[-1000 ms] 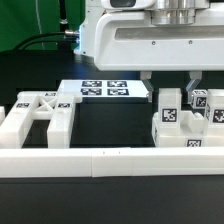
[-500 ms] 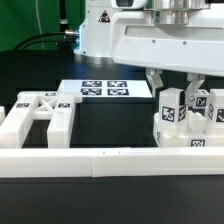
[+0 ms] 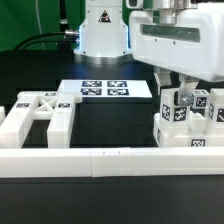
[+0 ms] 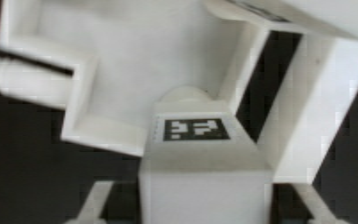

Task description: Assemble chair

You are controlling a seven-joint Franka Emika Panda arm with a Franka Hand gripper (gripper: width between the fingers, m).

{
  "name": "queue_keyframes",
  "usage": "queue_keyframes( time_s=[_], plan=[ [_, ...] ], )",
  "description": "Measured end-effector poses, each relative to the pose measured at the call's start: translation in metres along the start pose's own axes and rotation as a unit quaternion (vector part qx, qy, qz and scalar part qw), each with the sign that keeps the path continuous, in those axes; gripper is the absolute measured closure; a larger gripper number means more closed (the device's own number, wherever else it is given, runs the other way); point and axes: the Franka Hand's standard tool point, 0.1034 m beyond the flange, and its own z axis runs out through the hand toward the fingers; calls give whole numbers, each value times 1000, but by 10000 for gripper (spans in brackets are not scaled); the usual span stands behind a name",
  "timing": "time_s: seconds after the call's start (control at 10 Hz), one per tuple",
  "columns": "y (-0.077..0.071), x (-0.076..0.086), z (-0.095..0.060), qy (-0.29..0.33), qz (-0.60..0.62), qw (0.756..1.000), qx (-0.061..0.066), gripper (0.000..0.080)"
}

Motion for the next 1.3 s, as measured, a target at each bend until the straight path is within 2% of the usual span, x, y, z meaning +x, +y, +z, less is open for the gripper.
queue_keyframes(
  time_s=[0.3, 0.4, 0.5, 0.6, 0.7, 0.8, 1.0, 1.3],
  plan=[
    [1, 6, 0, 0, 140, 990, 6, 512],
    [0, 4, 0, -3, 159, 987, 7, 460],
    [1, 3, 0, -3, 141, 990, 7, 324],
    [1, 3, 0, -3, 125, 992, 5, 324],
    [0, 0, -1, -6, 104, 995, -2, 190],
    [-2, -3, -1, -7, 71, 997, -4, 161],
    [-2, -2, -1, -7, 4, 1000, -3, 152],
    [-3, -2, -6, -9, -154, 988, -6, 151]
  ],
)
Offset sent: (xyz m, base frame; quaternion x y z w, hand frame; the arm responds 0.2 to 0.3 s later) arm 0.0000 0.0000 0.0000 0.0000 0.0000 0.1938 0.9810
